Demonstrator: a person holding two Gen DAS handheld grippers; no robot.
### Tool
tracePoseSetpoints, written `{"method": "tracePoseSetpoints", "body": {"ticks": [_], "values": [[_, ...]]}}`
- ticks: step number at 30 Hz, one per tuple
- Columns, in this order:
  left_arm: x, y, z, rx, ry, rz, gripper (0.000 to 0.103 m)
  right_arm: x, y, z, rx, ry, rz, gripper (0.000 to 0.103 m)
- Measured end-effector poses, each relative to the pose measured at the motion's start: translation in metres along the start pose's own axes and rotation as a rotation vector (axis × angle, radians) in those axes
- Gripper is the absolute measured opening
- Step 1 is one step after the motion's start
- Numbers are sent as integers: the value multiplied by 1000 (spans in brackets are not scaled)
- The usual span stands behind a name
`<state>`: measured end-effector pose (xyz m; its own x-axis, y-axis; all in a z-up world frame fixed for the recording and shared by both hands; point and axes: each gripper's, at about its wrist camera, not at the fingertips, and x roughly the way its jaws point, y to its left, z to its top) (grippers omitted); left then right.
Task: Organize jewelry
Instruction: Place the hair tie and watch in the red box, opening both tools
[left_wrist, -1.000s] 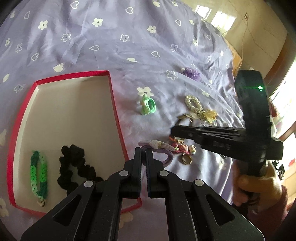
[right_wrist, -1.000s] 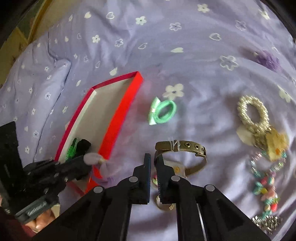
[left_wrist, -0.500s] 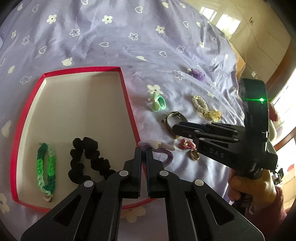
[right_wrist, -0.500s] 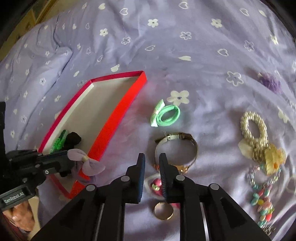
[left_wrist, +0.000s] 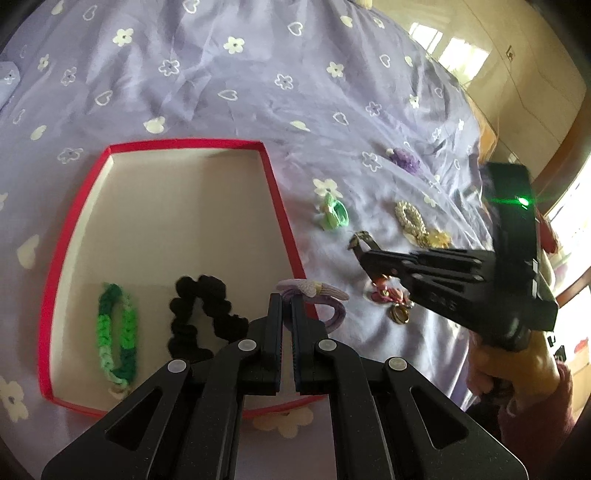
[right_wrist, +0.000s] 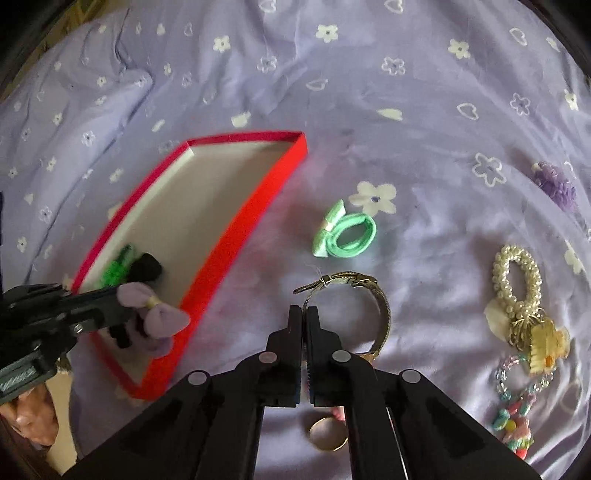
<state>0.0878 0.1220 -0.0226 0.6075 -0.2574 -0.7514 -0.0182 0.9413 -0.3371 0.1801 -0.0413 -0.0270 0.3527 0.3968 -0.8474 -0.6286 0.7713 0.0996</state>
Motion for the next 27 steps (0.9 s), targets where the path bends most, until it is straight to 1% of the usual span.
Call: {"method": "tracePoseSetpoints", "body": {"ticks": [4,6,12,18,22,27], "values": [[-12,9,3,-12,-28,16,3,-16,15,8,-1,-51,32,1],[-16,15,5,-19,-39,29,3,-25,24,14,2,-87,62,1],[-30,41,7,-52,-63,74,3,-27,54,29,-14,-132,138,1],[-36,68,11,-82,-86,120,3,-5,84,41,-43,-115,187,1],[-31,85,19,-98,-90,149,3,12,95,50,-66,-102,189,1],[-14,104,33,-114,-84,175,3,32,101,64,-86,-75,178,1]]}}
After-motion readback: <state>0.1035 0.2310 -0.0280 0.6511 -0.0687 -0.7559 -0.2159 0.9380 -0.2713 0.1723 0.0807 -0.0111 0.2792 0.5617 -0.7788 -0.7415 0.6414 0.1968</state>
